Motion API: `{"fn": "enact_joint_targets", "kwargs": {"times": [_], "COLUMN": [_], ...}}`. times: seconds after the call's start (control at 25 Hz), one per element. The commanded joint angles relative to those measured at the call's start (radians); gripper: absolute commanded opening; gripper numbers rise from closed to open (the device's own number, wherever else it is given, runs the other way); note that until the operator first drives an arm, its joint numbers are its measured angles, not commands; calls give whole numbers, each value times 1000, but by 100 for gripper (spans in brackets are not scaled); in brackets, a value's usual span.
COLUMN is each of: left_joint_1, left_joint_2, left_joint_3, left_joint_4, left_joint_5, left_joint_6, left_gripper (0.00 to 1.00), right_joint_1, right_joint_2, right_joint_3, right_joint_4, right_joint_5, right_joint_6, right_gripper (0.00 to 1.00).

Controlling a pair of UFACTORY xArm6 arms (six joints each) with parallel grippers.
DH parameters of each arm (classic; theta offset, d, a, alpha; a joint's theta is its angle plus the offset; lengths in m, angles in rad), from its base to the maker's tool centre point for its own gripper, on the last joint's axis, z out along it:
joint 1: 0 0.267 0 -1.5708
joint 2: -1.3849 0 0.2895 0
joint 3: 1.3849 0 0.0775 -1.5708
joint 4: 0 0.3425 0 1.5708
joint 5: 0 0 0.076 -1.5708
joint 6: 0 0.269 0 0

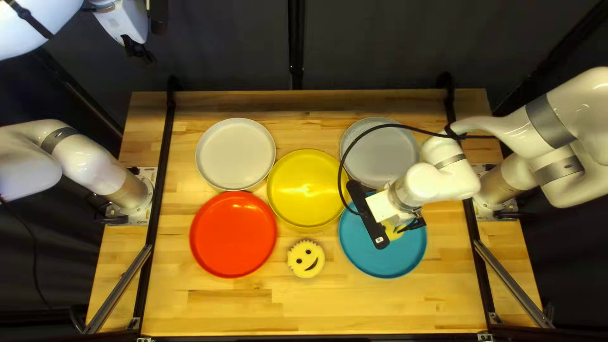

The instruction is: Pick up sponge and scrub the plate

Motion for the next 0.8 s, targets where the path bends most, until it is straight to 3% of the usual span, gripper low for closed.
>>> {"fn": "enact_joint_targets", "kwargs": {"times": [0.04, 0.32, 0.8], "left_joint_1": [0, 0, 0], "left_joint_2": [0, 0, 0], "left_joint_3": [0, 0, 0], "left_joint_4": [0, 0, 0], "left_joint_5": [0, 0, 0], "left_joint_6": [0, 0, 0], "left_gripper": [100, 100, 100], "right_joint_1": [-23, -71, -172], "right_joint_2": [-41, -41, 58], "right_joint_3": [47, 42, -67], "right_joint_4": [19, 26, 10], "right_joint_5": [0, -6, -28], "right_joint_6": [-20, -65, -176], "right_gripper": [0, 0, 0]}}
